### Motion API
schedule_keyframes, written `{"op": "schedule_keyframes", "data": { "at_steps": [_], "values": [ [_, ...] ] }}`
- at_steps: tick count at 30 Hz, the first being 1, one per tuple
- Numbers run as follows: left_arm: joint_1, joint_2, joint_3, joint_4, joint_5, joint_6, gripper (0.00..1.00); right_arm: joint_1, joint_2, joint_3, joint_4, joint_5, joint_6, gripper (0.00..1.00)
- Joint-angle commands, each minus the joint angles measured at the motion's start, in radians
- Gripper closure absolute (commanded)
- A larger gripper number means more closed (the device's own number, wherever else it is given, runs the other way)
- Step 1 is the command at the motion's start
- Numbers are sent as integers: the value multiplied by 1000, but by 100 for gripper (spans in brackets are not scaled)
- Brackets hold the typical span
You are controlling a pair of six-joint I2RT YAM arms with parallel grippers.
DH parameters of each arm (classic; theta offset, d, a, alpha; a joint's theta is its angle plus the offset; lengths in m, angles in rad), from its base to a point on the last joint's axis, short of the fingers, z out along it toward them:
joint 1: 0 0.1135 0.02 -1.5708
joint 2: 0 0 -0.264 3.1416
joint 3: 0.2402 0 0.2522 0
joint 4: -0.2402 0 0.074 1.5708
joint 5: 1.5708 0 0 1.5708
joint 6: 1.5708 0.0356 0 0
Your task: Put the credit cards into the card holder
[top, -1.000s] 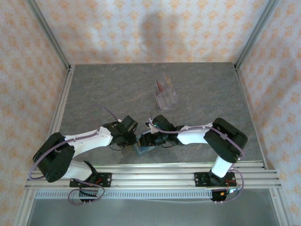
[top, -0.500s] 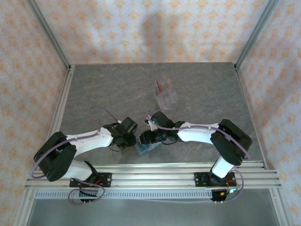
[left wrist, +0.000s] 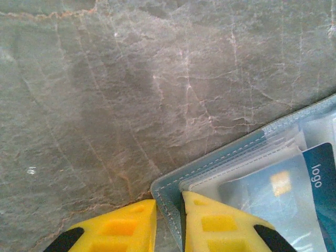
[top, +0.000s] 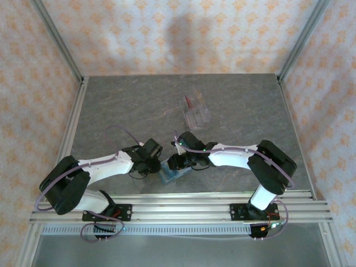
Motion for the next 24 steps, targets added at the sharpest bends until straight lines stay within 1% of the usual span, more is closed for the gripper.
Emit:
{"op": "schedule_keyframes", "data": {
  "at_steps": [1,5,10,14,24],
  "values": [
    [5,-38,-10,-11,26,8,80,-5,8,27,-28,43,-16,81],
    [5,-117,20,-74,13,20,79,-9,9,28,-23,31,-9,89],
    [5,-163,26,-113,10,30,79,-15,2,28,-25,38,-9,94],
    [3,-142,1,-80,39,32,83,-26,21,41,-51,52,-14,100],
    [-40,-17,15,-14,55,23,87,-25,73,72,-94,76,-35,100]
  ]
}}
